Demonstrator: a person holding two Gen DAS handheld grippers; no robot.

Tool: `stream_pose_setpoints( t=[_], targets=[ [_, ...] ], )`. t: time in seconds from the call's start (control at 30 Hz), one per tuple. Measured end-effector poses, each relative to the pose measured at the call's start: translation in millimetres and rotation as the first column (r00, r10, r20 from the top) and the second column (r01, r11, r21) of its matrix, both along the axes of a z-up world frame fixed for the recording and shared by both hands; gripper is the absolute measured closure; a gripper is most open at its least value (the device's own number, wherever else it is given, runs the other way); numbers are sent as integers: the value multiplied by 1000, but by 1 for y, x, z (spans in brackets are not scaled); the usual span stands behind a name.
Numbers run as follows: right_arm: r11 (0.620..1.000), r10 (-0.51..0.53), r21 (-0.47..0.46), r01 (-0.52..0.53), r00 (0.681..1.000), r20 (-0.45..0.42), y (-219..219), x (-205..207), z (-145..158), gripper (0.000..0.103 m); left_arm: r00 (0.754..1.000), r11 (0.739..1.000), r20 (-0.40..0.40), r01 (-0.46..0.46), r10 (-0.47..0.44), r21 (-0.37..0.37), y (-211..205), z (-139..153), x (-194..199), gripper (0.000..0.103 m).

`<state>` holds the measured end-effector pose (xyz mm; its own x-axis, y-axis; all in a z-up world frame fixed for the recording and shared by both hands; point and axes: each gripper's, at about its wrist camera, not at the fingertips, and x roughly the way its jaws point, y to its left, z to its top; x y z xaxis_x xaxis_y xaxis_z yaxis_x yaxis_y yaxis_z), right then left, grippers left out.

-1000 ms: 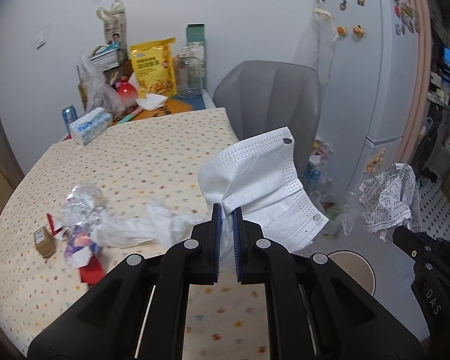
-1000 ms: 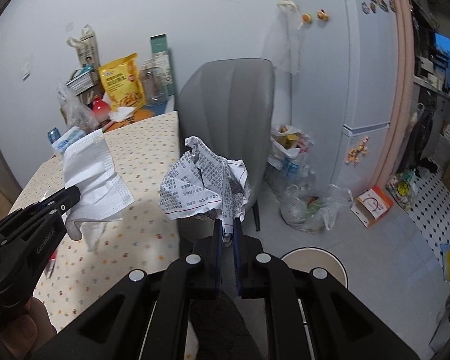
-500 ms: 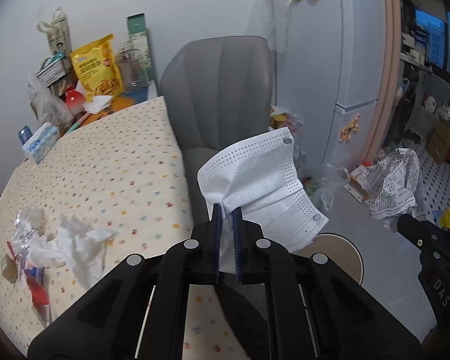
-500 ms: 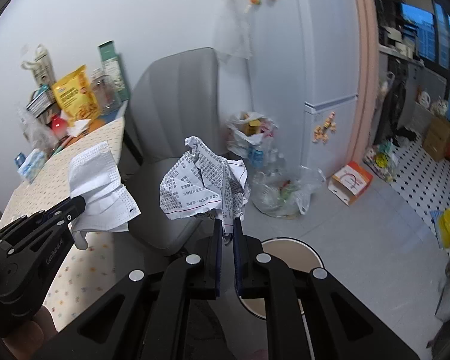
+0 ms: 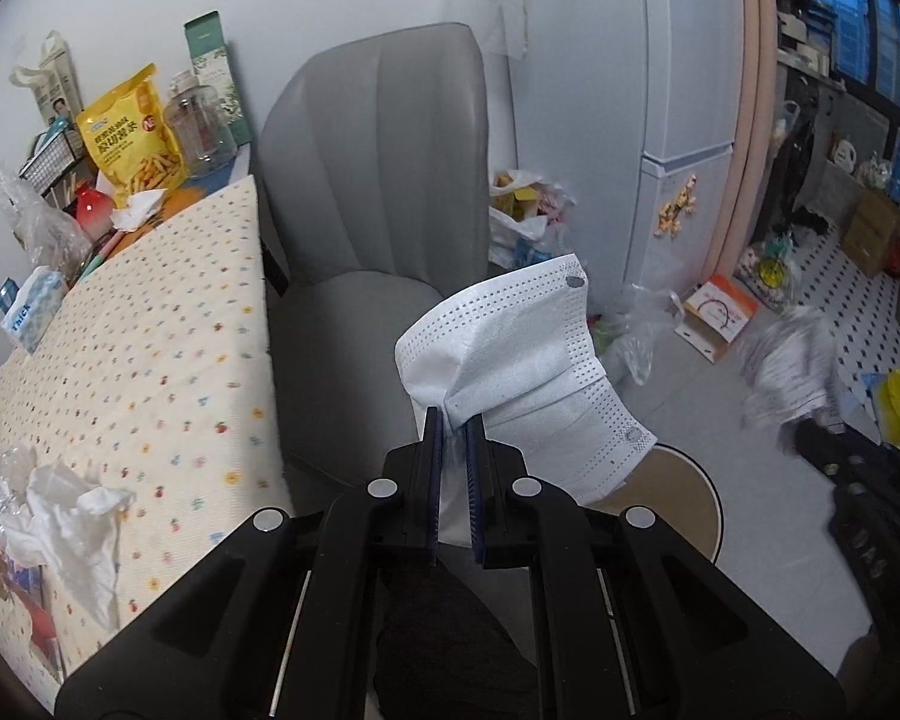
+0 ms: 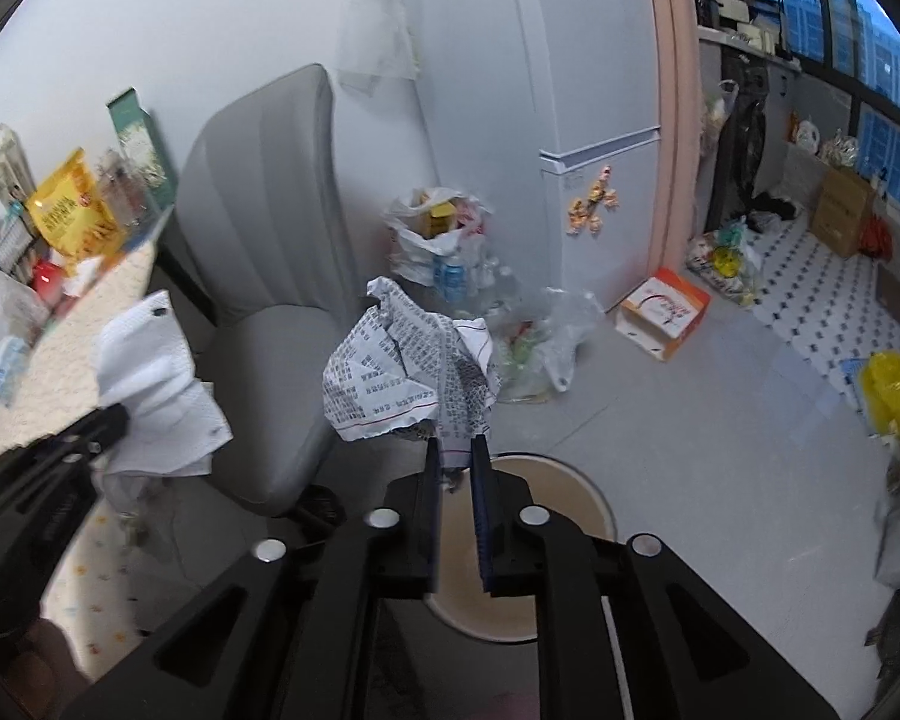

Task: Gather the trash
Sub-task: 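Carry the mask and receipt to the white bin and release both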

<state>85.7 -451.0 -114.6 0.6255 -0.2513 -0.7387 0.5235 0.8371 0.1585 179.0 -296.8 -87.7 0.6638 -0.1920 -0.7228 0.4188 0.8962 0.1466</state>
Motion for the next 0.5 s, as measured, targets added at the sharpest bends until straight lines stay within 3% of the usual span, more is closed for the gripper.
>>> stream_pose_setpoints(
  t=[0.07,0.5],
  targets=[
    [1000,-19,10,19,1000,-4,-7,-1,-6,60,1000,1000,-2,10,-10,9,-8,-3,0,95],
    [990,-142,21,143,989,-29,-56,-48,-15,59,991,992,-56,122,-120,33,-66,-23,-11,95]
  ],
)
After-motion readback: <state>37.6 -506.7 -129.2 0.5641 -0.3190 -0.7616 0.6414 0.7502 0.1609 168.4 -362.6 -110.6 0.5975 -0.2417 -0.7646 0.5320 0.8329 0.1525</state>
